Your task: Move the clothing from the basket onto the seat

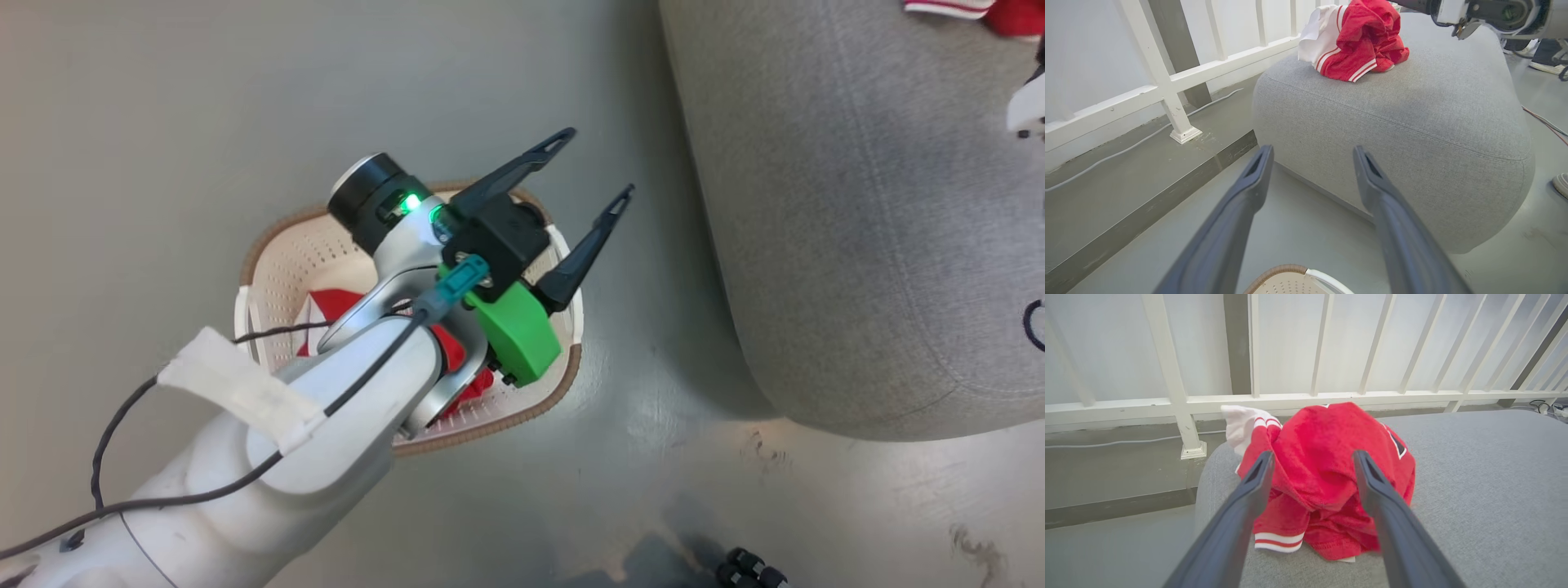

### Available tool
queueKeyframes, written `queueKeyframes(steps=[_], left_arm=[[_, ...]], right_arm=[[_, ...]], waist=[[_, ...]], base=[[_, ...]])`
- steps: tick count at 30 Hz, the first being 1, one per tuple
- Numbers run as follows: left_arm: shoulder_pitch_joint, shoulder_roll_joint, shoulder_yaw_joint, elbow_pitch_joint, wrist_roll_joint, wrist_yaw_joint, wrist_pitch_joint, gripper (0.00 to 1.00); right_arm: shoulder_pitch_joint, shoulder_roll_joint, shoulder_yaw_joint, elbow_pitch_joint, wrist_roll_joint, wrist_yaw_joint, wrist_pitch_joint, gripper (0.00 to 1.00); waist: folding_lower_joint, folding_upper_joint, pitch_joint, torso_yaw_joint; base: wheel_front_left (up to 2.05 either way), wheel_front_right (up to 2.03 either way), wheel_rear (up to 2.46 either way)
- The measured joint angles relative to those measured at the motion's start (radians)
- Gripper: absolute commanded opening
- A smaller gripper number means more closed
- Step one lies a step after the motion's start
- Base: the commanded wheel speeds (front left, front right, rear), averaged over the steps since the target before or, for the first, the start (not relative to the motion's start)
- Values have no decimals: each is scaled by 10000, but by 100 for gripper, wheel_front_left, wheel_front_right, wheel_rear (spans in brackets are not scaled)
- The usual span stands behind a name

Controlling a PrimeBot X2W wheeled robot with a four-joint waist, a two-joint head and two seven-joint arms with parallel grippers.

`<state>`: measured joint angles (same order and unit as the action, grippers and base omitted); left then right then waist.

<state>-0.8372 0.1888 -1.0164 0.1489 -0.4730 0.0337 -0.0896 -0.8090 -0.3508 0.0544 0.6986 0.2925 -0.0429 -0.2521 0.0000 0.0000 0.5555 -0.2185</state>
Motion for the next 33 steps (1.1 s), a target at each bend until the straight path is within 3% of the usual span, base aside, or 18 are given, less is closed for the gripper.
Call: queueKeyframes(steps=[13, 33], left_arm=[[865, 31, 959, 880, -723, 299, -1099, 100], [3327, 855, 3120, 1998, -1478, 825, -1532, 100]], right_arm=[[1457, 228, -211, -1198, -144, 21, 0, 100], [3906, 1467, 247, -2372, -38, 150, 0, 100]], waist=[[0, 0, -1568, 262], [-1, 0, -3777, 1697]], base=[[0, 0, 0], [0, 0, 0]])
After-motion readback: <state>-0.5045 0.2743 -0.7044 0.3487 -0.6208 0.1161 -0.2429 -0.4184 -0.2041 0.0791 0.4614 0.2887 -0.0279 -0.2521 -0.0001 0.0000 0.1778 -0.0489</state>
